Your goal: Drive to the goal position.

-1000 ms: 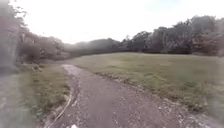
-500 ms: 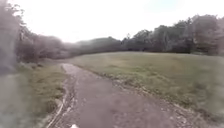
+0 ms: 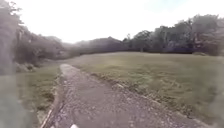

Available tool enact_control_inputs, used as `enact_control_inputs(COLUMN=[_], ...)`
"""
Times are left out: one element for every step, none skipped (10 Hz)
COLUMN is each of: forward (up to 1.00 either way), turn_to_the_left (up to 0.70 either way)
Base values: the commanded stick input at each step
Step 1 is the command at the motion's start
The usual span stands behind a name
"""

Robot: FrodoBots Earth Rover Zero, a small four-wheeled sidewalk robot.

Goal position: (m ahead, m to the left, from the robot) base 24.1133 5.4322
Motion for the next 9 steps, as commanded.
enact_control_inputs(forward=[1.00,1.00,1.00,1.00,1.00,1.00,1.00,1.00,1.00], turn_to_the_left=[0.09,0.27,0.36,0.40,0.40,0.40,0.02,0.00,0.00])
